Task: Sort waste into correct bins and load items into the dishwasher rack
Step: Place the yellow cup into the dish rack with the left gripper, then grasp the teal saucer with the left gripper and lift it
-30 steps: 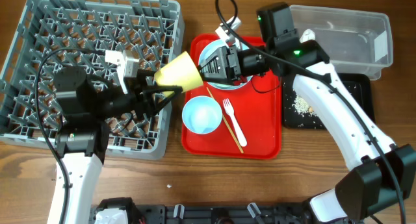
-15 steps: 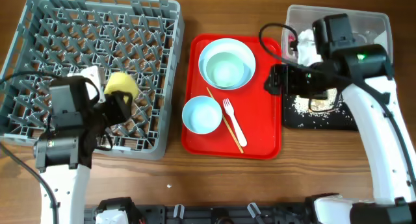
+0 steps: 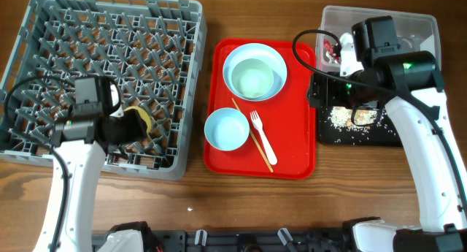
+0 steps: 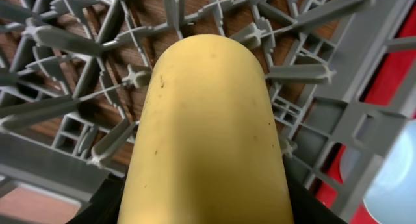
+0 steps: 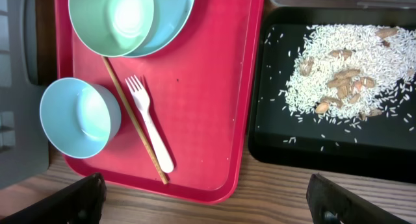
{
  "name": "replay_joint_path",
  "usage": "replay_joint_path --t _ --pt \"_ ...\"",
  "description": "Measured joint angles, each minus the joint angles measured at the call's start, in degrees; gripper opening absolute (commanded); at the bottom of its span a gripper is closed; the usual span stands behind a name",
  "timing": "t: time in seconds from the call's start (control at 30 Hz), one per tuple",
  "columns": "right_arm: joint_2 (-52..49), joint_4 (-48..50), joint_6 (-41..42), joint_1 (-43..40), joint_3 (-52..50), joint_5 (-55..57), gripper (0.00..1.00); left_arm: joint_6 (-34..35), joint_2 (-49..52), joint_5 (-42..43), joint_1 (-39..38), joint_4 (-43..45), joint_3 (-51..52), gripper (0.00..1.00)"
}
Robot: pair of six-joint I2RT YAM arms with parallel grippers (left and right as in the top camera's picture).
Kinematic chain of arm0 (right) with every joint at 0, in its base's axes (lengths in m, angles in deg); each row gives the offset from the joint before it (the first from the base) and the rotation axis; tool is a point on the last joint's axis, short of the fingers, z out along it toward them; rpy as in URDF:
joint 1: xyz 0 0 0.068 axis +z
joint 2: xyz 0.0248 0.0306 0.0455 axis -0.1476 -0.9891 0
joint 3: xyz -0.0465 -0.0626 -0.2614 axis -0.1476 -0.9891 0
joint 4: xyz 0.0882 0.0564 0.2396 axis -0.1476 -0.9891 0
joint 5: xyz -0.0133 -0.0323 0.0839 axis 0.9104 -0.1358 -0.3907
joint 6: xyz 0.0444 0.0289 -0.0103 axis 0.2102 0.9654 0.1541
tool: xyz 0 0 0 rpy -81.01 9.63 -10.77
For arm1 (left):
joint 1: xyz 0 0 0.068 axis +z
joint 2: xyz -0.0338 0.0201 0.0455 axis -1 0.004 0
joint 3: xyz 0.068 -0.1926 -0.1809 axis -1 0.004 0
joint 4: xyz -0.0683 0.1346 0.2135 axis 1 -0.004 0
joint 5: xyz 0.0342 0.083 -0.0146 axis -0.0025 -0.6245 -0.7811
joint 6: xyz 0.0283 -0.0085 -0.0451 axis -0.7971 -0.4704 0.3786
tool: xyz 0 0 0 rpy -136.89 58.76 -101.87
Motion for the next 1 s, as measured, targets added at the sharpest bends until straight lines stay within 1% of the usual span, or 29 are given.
replay_joint_path --t 0.07,0.1,0.27,0.37,0.43,0.5,0.53,0.63,0.7,0.8,0.87,0.93,1.0 --pt "0.0 0.0 0.0 0.0 0.0 0.0 1.0 0.0 2.4 0.0 0.0 1.4 0.0 0.93" --pt "0.0 0.0 0.0 0.0 0.0 0.0 1.0 -0.2 3.7 0.1 0.0 2.4 0.0 1.0" --pt "0.0 0.0 0.0 0.0 0.0 0.0 1.0 -0.4 5.9 0.2 0.0 5.6 -0.3 1.0" --pt "0.0 0.0 0.0 0.0 0.0 0.0 1.0 -0.4 5.7 0.5 0.0 5.2 -4.3 1.0" --pt "0.0 0.0 0.0 0.0 0.0 0.0 1.0 -0.4 4.6 3.7 -0.2 5.5 -7.0 1.0" --pt "0.0 0.0 0.9 0.0 0.0 0.0 1.0 -0.4 1.6 7.2 -2.4 6.8 -8.5 1.0" --pt "0.0 0.3 2.3 0.0 0.0 0.2 1.0 -0.4 0.4 7.9 -4.8 7.2 -8.8 1.0" --pt "0.0 1.6 7.7 -3.0 0.0 0.4 0.99 -0.4 0.2 7.2 -16.9 8.4 -9.1 1.0" --pt "0.5 1.6 9.8 -8.9 0.0 -0.3 1.0 -0.4 1.0 7.5 -24.6 9.3 -9.1 1.0" --pt "1.6 0.9 10.4 -18.9 0.0 -4.0 1.0 -0.4 2.7 7.7 -31.4 15.3 -9.1 1.0" --pt "1.7 0.1 9.9 -22.3 0.0 -5.9 1.0 -0.4 6.2 7.7 -35.9 18.9 -9.1 1.0" --pt "1.7 0.0 9.5 -23.1 0.0 -6.7 1.0 -0.4 11.3 7.2 -39.8 20.5 -9.1 1.0" --pt "1.7 0.0 9.2 -23.1 0.0 -7.3 1.0 -0.4 17.5 5.3 -43.5 21.7 -9.1 0.91"
